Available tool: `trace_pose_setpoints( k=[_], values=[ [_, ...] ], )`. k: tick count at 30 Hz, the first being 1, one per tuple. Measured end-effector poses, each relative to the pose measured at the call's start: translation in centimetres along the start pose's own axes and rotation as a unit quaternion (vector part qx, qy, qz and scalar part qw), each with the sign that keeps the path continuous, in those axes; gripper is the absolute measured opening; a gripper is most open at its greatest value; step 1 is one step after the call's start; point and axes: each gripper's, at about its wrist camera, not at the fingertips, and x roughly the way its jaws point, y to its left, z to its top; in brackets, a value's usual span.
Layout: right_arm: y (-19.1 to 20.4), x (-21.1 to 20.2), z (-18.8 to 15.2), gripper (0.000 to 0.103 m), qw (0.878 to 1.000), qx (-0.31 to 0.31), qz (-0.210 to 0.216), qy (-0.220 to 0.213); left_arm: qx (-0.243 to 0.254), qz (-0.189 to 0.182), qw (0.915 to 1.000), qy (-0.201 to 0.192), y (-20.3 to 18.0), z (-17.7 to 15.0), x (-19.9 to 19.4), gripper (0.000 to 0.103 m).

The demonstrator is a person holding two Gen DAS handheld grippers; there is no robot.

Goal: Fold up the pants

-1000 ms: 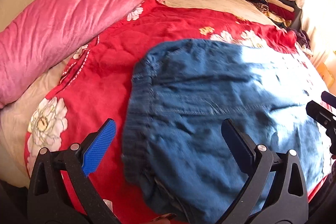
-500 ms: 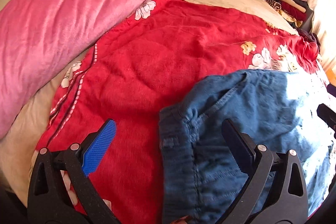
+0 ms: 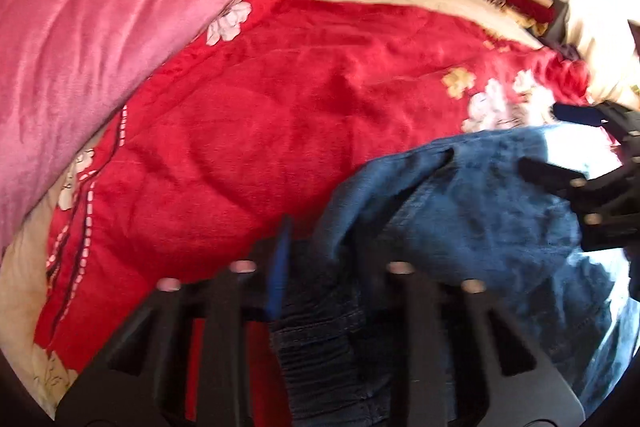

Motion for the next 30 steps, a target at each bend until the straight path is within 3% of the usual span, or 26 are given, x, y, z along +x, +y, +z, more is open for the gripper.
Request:
trace_pose_setpoints(
  k=[7,8,9,10,11,13,15,22,30],
  values=[
    [1.1,1.1,0.1,0.098,0.998,-0.053,0.005,-0.014,0.026,-0.010,0.9979,-0.059,-1.4,-1.0,-4.8,0.009],
    [1.3,1.0,0.0,0.094,0.998,-0.056,0.005,-0.019,0.025,-0.016,0.9975,-0.063,-1.4,-1.1,-5.3,0.009],
    [1.5,0.9,-0.1,0.075,0.998,-0.059,0.014,-0.024,0.030,-0.020,0.9972,-0.066,-1.7,-1.2,-5.9,0.008],
    [1.7,0.8,-0.2,0.063,0.997,-0.061,0.037,-0.023,0.033,-0.022,0.9969,-0.068,-1.9,-1.3,-6.2,0.008],
    [1.9,0.5,-0.3,0.042,0.996,-0.061,0.054,-0.024,0.036,-0.023,0.9967,-0.069,-2.1,-1.5,-6.4,0.008],
    [2.6,-0.5,-0.6,0.018,0.995,-0.072,0.054,-0.031,0.040,-0.018,0.9964,-0.073,-2.2,-1.9,-6.8,0.007],
    [3.3,-2.0,-1.1,0.008,0.995,-0.077,0.045,-0.042,0.046,-0.005,0.9961,-0.076,-2.4,-2.3,-7.0,0.007],
    [2.4,-9.4,-4.7,0.006,0.990,0.007,0.104,-0.099,0.043,-0.014,0.9944,-0.096,-2.3,-4.0,-9.6,0.007],
    [4.2,-16.5,-11.4,0.006,0.977,0.054,0.170,-0.119,0.052,-0.035,0.9911,-0.117,-3.3,-8.1,-14.0,0.007]
  ],
)
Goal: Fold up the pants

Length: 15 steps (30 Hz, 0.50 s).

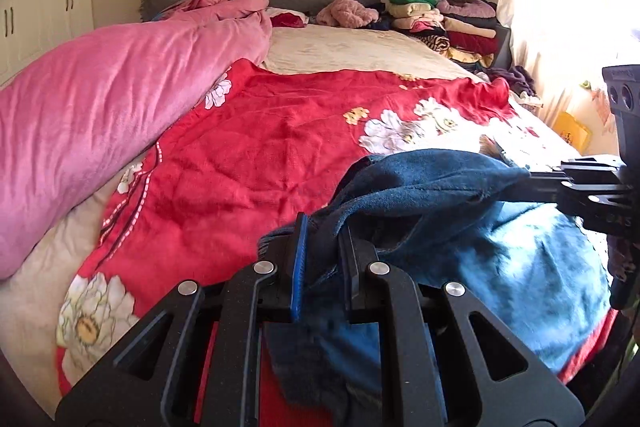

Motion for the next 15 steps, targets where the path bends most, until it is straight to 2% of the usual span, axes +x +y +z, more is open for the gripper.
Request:
trace_pose_setpoints(
  k=[7,15],
  values=[
    [4.2,-2.6,-4.4,0.006,1.000,-0.014,0.020,0.013,0.017,-0.004,0.9997,0.018,-0.9,-2.8,-2.4,0.007],
    [7.7,-2.1,-8.9,0.006,0.997,-0.026,0.048,0.052,0.018,0.003,0.9977,0.066,-0.9,-7.4,-3.4,0.007]
  ],
)
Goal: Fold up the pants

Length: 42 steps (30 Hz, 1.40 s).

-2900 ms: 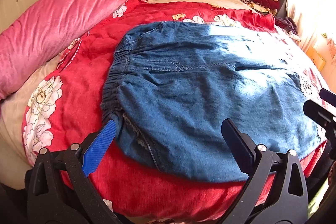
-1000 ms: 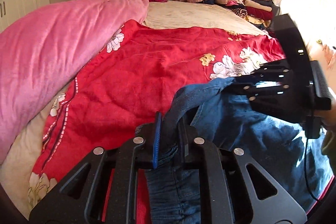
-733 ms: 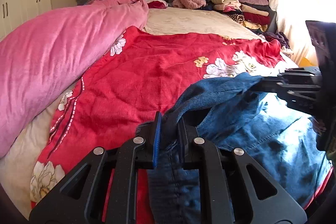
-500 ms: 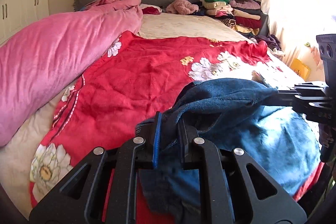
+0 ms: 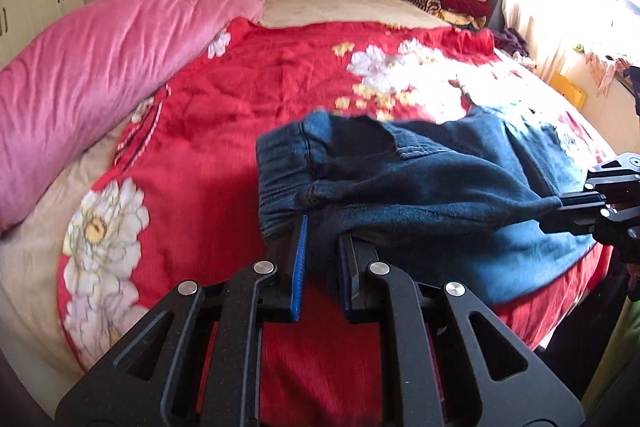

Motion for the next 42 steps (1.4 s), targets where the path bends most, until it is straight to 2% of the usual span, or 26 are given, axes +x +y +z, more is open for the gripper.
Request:
trace_pose_setpoints(
  k=[4,7,11,13,15,17,18,20,22,25,28,30,31,33,35,37,39,42],
  values=[
    [1.6,1.3,-1.4,0.006,1.000,-0.016,0.000,0.020,-0.021,-0.002,0.9996,0.018,0.8,-1.3,-0.2,0.012],
    [1.7,1.9,-2.0,0.006,0.999,-0.011,-0.010,0.035,-0.035,-0.003,0.9991,0.024,1.5,-2.0,-1.5,0.021],
    [1.8,2.0,-2.6,0.009,0.999,-0.013,-0.009,0.037,-0.047,-0.013,0.9987,-0.015,1.7,-1.5,-5.5,0.021],
    [1.7,2.2,-2.8,0.010,0.999,-0.007,0.002,0.040,-0.052,-0.033,0.9975,-0.035,0.9,0.0,-6.2,0.021],
    [1.7,2.2,-2.8,0.015,0.999,-0.001,0.010,0.043,-0.034,-0.057,0.9972,-0.034,-0.8,1.2,-4.5,0.021],
    [1.8,0.8,-2.5,0.015,0.999,0.015,0.034,0.023,-0.027,-0.048,0.9985,0.002,-1.8,1.4,-1.7,0.021],
    [1.9,-0.3,-2.4,0.019,0.999,0.018,0.032,0.006,-0.020,-0.042,0.9988,0.017,-2.2,1.0,0.1,0.021],
    [1.9,-1.7,-2.0,0.029,1.000,0.013,0.007,-0.021,-0.014,-0.027,0.9987,0.040,-2.3,0.2,1.9,0.021],
    [1.8,-1.7,-1.9,0.035,0.999,0.004,-0.022,-0.030,-0.027,-0.040,0.9975,0.052,-1.8,-0.5,3.1,0.021],
    [0.8,1.1,-2.2,0.035,0.999,0.019,-0.047,0.011,-0.030,-0.044,0.9974,0.049,-1.6,-0.8,3.1,0.021],
    [-0.5,4.0,-3.5,0.035,0.995,0.058,-0.045,0.067,-0.040,-0.052,0.9969,0.044,-1.1,-1.1,2.9,0.021],
    [-0.7,4.0,-3.8,0.036,0.994,0.071,-0.038,0.068,-0.044,-0.055,0.9970,0.031,-1.1,-1.2,2.2,0.022],
    [-0.9,3.4,-3.8,0.036,0.995,0.075,-0.029,0.060,-0.046,-0.057,0.9971,0.019,-1.1,-1.1,1.5,0.030],
    [-1.2,1.9,-3.6,0.045,0.996,0.078,-0.022,0.036,-0.052,-0.066,0.9964,-0.009,-1.2,-0.6,0.0,0.041],
    [-1.2,0.5,-3.3,0.050,0.996,0.076,-0.036,0.011,-0.048,-0.055,0.9969,-0.028,-1.5,0.1,-1.4,0.044],
    [-1.5,-1.1,-3.1,0.052,0.996,0.079,-0.049,-0.006,-0.047,-0.050,0.9969,-0.038,-1.8,0.7,-2.3,0.055],
    [-2.7,-2.3,-2.9,0.060,0.994,0.088,-0.068,-0.022,-0.045,-0.059,0.9965,-0.039,-2.2,1.1,-2.8,0.061],
    [-5.3,-4.2,-1.9,0.067,0.987,0.107,-0.111,-0.043,-0.031,-0.082,0.9954,-0.039,-3.8,1.7,-2.7,0.064]
  ],
)
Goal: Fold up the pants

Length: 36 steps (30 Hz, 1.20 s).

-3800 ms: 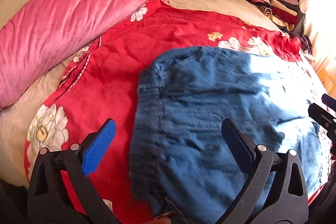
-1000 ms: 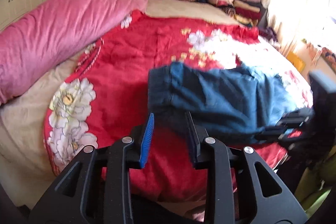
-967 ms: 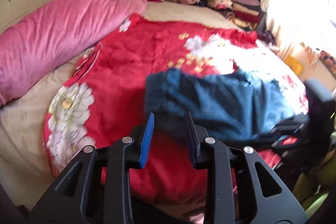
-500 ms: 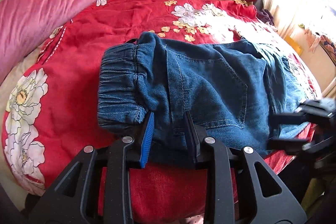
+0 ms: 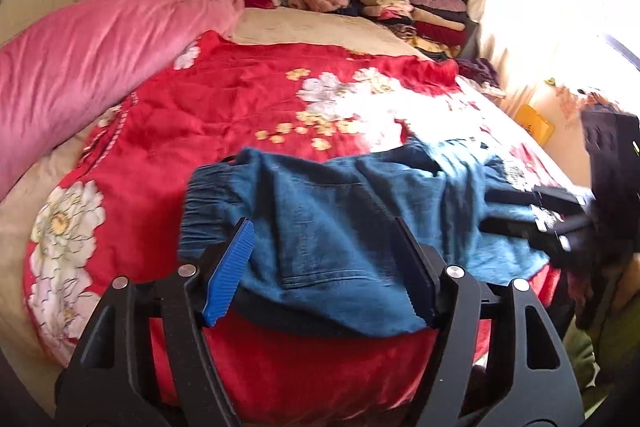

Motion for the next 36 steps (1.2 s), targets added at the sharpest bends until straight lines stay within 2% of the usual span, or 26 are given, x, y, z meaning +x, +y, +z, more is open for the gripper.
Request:
trace_pose_setpoints(
  k=[3,8,10,15,17,19,21,23,25,27,28,30,35,36],
  values=[
    [-2.4,-0.2,2.2,0.076,0.999,0.021,-0.044,-0.010,0.012,-0.032,0.9993,0.017,-2.2,0.0,1.5,0.065],
    [-6.7,1.4,5.4,0.079,0.994,0.060,-0.090,-0.005,0.036,-0.079,0.9949,0.051,-6.0,-0.2,4.4,0.065],
    [-8.0,2.5,6.7,0.081,0.992,0.061,-0.108,0.000,0.037,-0.104,0.9917,0.067,-7.4,-0.3,5.8,0.065],
    [-9.4,6.9,9.4,0.082,0.990,0.042,-0.132,0.034,0.039,-0.130,0.9859,0.097,-9.9,-0.5,9.0,0.063],
    [-10.1,9.1,10.4,0.082,0.989,0.054,-0.130,0.053,0.034,-0.140,0.9840,0.105,-10.5,-0.7,10.3,0.055],
    [-10.4,11.0,11.3,0.082,0.986,0.053,-0.142,0.065,0.027,-0.147,0.9811,0.122,-10.8,-1.2,11.4,0.032],
    [-10.7,12.6,11.9,0.082,0.983,0.051,-0.158,0.076,0.028,-0.152,0.9780,0.140,-11.3,-2.0,12.5,0.018],
    [-11.4,14.1,12.3,0.081,0.980,0.057,-0.170,0.088,0.045,-0.142,0.9791,0.139,-11.8,-2.5,12.8,0.017],
    [-12.3,15.3,12.3,0.071,0.977,0.063,-0.179,0.098,0.054,-0.139,0.9794,0.136,-12.0,-2.5,12.7,0.017],
    [-13.5,15.9,12.0,0.037,0.977,0.073,-0.174,0.101,0.050,-0.142,0.9791,0.136,-11.8,-2.5,12.7,0.017],
    [-14.1,15.6,11.8,0.032,0.978,0.079,-0.167,0.095,0.049,-0.143,0.9790,0.137,-11.7,-2.5,12.7,0.017],
    [-14.9,14.2,11.4,0.009,0.982,0.093,-0.144,0.078,0.056,-0.138,0.9799,0.133,-11.7,-2.5,12.5,0.017],
    [-15.7,7.4,10.4,0.009,0.987,0.108,-0.117,0.016,0.061,-0.133,0.9807,0.130,-11.7,-2.4,12.2,0.017],
    [-15.9,6.0,10.0,0.009,0.987,0.117,-0.109,0.006,0.068,-0.125,0.9818,0.125,-11.9,-2.6,12.4,0.020]
  ],
)
